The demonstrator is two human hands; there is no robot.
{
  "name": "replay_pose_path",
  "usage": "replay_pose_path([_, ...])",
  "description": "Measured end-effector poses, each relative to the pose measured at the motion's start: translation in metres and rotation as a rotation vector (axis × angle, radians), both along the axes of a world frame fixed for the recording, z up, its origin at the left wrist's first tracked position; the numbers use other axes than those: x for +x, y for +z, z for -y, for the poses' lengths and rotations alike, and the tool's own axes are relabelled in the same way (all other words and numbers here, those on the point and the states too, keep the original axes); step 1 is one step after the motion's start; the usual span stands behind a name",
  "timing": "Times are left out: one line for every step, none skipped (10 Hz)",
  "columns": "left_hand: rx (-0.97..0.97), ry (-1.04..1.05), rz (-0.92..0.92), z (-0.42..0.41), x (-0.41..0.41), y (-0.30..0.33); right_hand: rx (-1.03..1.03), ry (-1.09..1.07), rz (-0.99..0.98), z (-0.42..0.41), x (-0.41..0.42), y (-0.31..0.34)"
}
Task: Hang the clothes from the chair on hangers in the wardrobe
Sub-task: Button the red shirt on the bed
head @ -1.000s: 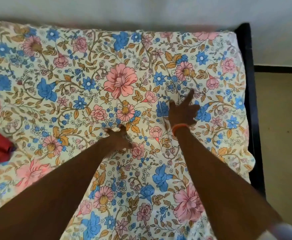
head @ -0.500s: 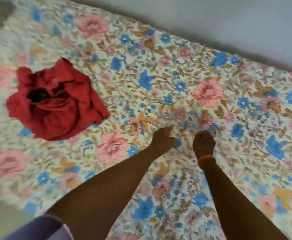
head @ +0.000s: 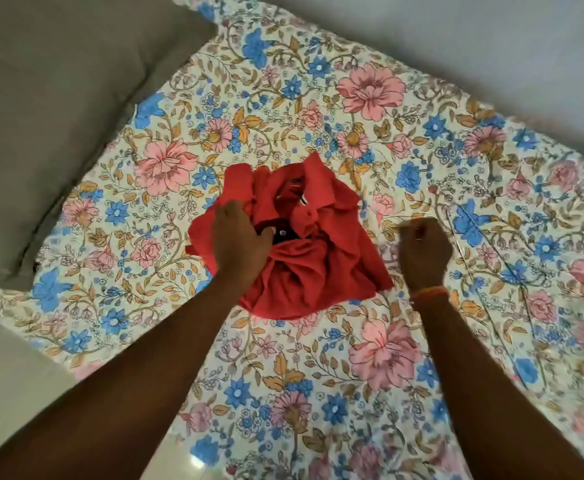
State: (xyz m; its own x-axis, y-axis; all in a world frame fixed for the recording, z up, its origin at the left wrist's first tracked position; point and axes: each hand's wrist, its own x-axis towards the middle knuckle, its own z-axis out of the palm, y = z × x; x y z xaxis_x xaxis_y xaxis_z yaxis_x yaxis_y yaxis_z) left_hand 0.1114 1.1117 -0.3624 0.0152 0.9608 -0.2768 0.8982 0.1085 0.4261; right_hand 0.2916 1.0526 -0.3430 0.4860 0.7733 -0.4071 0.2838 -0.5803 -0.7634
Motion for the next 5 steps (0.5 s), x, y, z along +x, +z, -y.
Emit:
replay_pose_path([-0.036,0.167,0.281,-0.002,-0.014,-0.005,-0.022,-0.052,-0.163,-0.018,-0.035,0.016])
replay_pose_path([-0.014,0.081,0.382,0.000,-0.023,0.002,-0.052,0.099,-0.082,-0.034,-0.069,-0.025])
replay_pose_path([-0.017,0.066,0.398,-0.008,-0.033,0.002,-0.055,-0.131,-0.086,-0.038,-0.074,-0.048])
replay_pose_path([-0.148,0.320,0.519,-0.017,-0.034,-0.004,0.002,-0.333,-0.157,-0.030,-0.073,-0.059])
replay_pose_path([-0.201,0.629,0.744,-0.012,-0.023,-0.007,-0.145,-0.305,-0.261,-0.027,-0.070,-0.074])
